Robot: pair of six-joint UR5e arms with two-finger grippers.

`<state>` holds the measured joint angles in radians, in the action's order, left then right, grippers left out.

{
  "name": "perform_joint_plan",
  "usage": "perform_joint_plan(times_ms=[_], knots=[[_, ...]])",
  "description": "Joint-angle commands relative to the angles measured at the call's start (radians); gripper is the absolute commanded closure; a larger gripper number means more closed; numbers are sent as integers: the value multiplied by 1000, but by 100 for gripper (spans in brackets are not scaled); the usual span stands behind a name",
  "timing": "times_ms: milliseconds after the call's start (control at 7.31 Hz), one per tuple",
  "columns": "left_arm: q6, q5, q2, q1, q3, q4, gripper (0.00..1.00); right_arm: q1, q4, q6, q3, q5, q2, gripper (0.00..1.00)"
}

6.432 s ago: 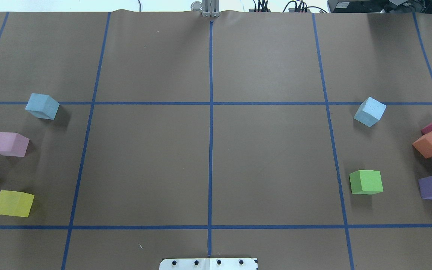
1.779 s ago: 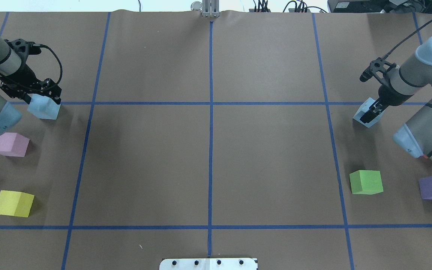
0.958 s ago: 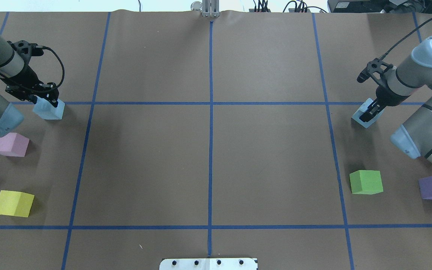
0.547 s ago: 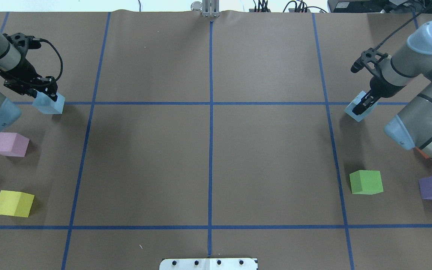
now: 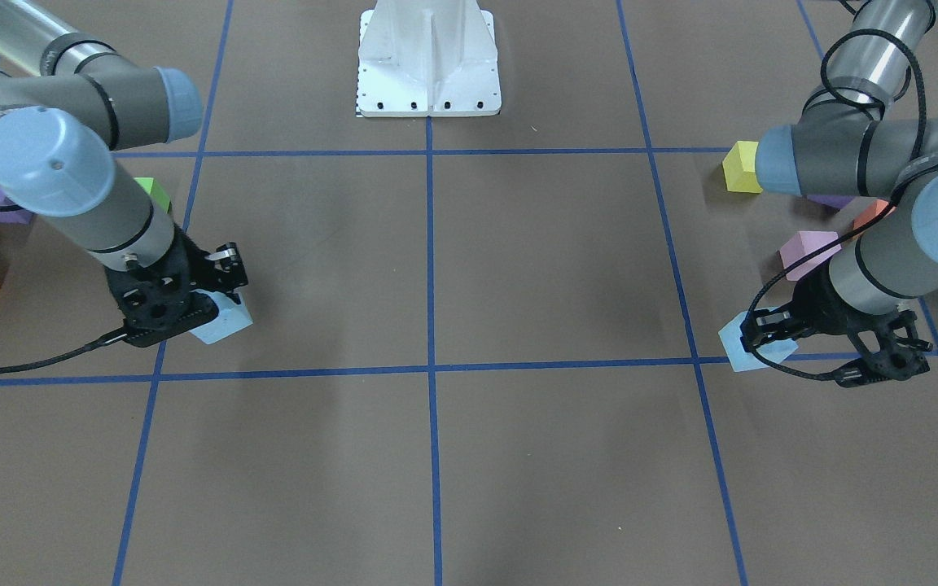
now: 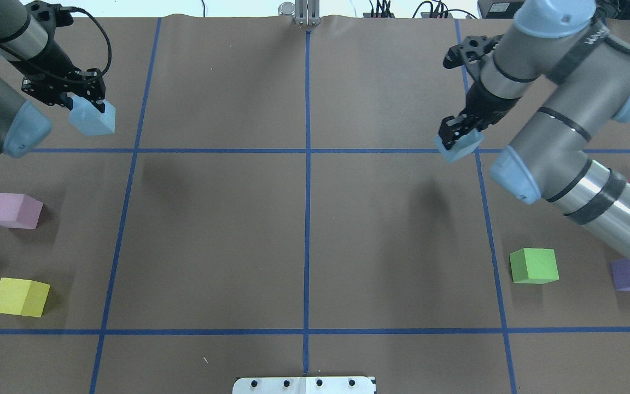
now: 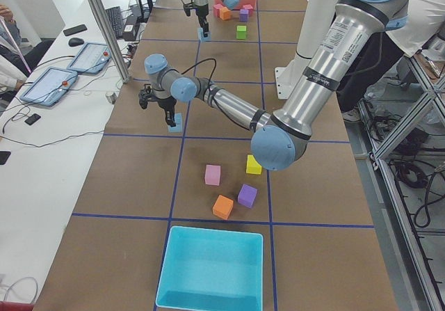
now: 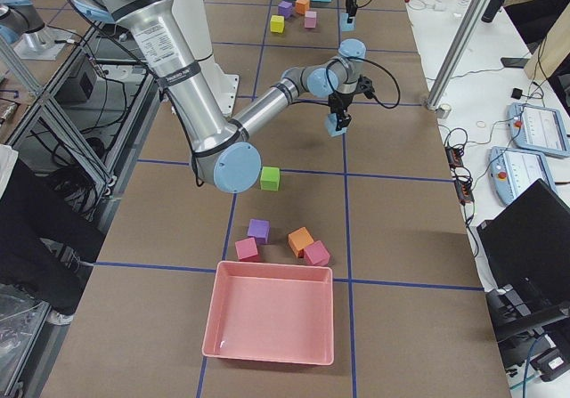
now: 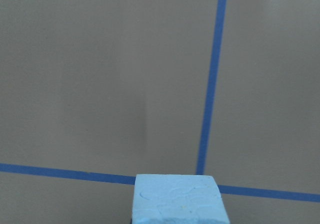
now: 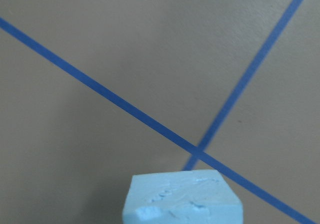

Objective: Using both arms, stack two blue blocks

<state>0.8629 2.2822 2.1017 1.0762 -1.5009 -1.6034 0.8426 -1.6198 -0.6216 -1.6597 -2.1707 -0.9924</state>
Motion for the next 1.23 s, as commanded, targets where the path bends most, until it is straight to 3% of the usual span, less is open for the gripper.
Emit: perform_joint_plan(times_ms=[0, 137, 684, 1095], knots=[[176, -4, 73, -40, -1, 16, 55, -106, -2, -330, 82, 79, 159, 56], [265, -6, 111, -85, -1, 16, 55, -158, -2, -405, 122, 141, 213, 56], [444, -9, 233, -183, 34, 14, 55, -289, -2, -591, 161, 245, 282, 56], [470, -38, 267, -209, 47, 13, 55, -327, 127, -696, 263, 299, 290, 56]])
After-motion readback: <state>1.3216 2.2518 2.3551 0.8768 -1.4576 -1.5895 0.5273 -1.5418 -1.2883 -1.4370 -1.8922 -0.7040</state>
